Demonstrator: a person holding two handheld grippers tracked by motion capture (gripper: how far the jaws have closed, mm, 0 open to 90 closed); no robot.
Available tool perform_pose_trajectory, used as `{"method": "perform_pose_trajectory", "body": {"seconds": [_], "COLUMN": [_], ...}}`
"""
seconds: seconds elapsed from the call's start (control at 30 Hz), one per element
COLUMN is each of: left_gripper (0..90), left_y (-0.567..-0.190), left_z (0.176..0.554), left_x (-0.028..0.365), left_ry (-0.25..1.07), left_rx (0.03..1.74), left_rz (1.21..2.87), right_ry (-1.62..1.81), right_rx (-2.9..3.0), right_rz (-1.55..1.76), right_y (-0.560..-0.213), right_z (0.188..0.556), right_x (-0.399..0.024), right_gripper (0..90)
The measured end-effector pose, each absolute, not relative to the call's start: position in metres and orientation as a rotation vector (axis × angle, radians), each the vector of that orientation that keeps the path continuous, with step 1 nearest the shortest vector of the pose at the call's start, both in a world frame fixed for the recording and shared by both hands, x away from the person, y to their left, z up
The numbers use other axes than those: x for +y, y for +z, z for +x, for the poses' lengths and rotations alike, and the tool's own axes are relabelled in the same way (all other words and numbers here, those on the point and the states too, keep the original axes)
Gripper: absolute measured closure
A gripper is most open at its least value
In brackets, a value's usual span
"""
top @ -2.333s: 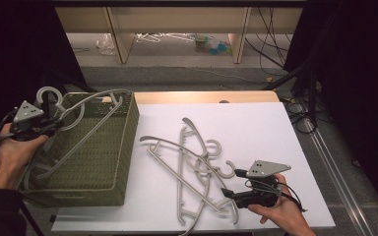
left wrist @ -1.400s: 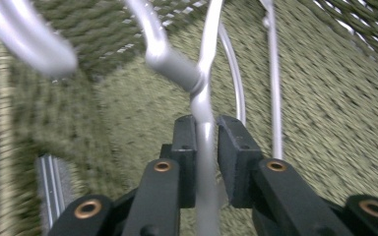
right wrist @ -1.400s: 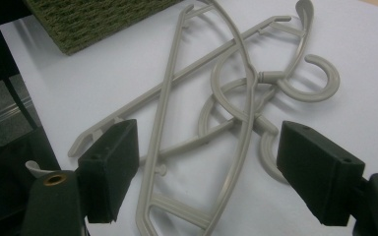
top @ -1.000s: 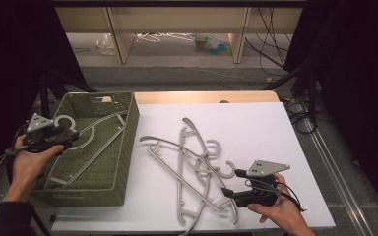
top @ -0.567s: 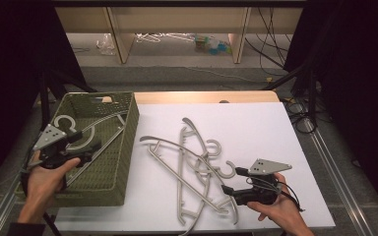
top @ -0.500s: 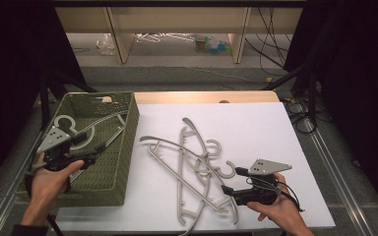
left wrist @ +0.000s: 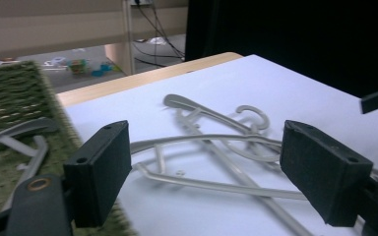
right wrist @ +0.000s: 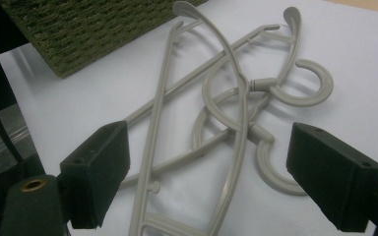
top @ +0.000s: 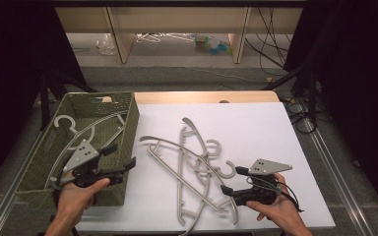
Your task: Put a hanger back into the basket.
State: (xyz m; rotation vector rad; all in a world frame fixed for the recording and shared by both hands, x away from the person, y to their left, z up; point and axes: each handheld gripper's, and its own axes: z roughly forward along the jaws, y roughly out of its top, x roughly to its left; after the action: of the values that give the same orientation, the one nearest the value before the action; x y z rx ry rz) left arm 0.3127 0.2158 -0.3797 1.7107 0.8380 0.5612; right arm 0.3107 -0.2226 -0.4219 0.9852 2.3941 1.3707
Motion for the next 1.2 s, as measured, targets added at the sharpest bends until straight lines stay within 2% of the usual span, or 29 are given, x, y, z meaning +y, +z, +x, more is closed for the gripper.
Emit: {"method": "perform_pose_trajectory", "body": {"seconds": [0.17, 0.87, 1.0, 1.17, 1.2], "left_gripper": [19.4, 18.2, 18.1, 18.1, 18.1], "left_y": [-0.386, -0.424, -0.425, -0.428, -0.428], "left_z": [0.303, 0.275, 0.273, 0.274, 0.274], "left_x": [0.200, 0.170, 0.167, 0.166, 0.166], "left_ry": [0.508, 0.434, 0.432, 0.429, 0.429], "left_rx": [0.798, 0.778, 0.759, 0.758, 0.758], "left_rz": [1.723, 1.790, 1.797, 1.812, 1.812], "right_ry": [1.376, 1.297, 1.240, 1.130, 1.130], "right_rx": [2.389, 2.455, 2.509, 2.582, 2.582], "right_rz": [0.985, 1.009, 1.012, 1.039, 1.039], "right_y": [-0.422, -0.442, -0.450, -0.458, -0.458], "right_z": [0.311, 0.325, 0.334, 0.344, 0.344], "right_x": [-0.223, -0.214, -0.209, -0.201, -0.201], "right_gripper": [17.6, 18.9, 21.8, 36.9, 36.9]}}
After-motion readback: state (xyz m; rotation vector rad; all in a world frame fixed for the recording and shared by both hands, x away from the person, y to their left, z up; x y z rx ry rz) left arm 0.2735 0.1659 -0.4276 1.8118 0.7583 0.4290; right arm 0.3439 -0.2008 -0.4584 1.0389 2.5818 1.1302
